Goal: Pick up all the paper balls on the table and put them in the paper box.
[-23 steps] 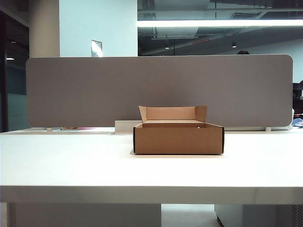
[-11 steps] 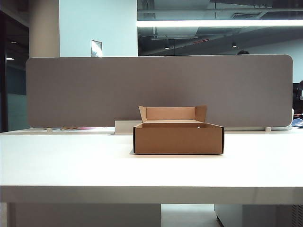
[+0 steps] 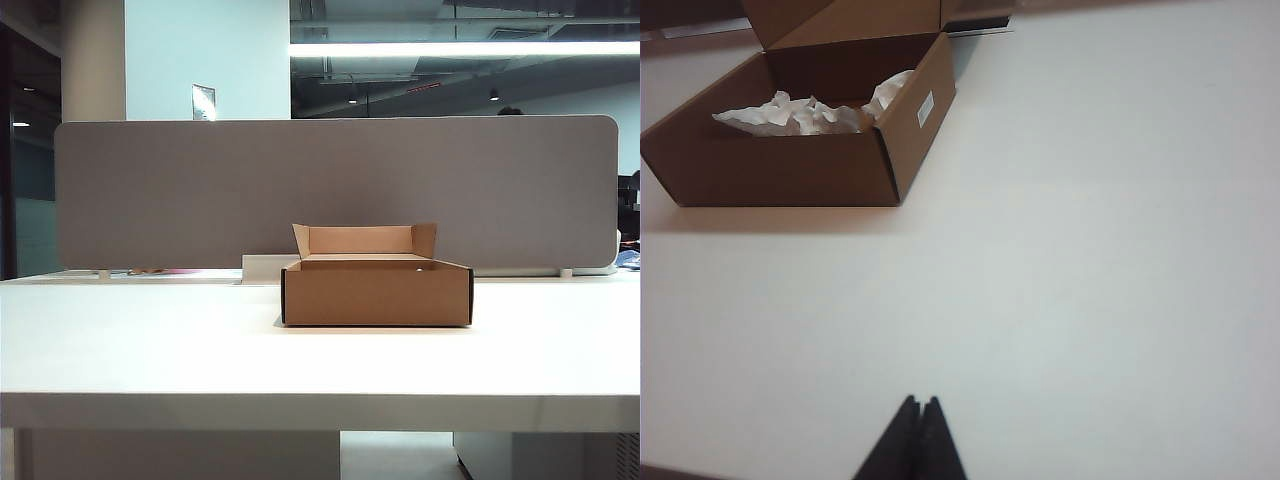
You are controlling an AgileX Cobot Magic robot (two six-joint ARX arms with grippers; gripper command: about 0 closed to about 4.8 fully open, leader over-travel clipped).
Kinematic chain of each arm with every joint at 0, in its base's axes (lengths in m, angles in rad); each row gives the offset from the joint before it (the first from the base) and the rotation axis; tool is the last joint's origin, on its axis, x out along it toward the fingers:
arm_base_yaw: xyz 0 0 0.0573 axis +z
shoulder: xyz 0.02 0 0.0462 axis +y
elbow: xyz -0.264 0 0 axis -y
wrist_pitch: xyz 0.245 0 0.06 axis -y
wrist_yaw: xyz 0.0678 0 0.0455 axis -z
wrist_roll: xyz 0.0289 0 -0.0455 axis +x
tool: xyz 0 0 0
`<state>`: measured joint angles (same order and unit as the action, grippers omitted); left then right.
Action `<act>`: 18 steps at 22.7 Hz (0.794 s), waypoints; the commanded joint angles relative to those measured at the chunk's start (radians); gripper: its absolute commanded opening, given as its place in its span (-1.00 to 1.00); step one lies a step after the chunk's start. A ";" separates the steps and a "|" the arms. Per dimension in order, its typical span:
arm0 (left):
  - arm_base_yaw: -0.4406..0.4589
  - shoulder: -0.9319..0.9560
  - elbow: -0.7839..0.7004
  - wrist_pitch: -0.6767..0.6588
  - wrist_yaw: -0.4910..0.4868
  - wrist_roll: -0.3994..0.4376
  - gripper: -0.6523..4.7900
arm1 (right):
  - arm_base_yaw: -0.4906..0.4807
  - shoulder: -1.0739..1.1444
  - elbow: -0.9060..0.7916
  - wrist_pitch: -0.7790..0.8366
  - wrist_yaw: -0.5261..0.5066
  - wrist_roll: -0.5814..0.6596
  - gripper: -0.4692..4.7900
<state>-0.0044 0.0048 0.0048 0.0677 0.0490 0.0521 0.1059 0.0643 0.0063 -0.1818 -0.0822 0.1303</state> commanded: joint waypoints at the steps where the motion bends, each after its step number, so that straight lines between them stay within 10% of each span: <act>1: 0.000 -0.001 0.003 0.007 -0.004 0.000 -0.78 | 0.000 0.000 -0.006 0.010 0.002 0.001 -0.82; 18: 0.000 -0.001 0.003 0.007 -0.004 0.000 -0.78 | -0.011 -0.010 -0.006 0.011 0.002 0.001 -0.82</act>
<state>-0.0044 0.0044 0.0048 0.0654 0.0483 0.0521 0.1013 0.0620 0.0063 -0.1822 -0.0826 0.1303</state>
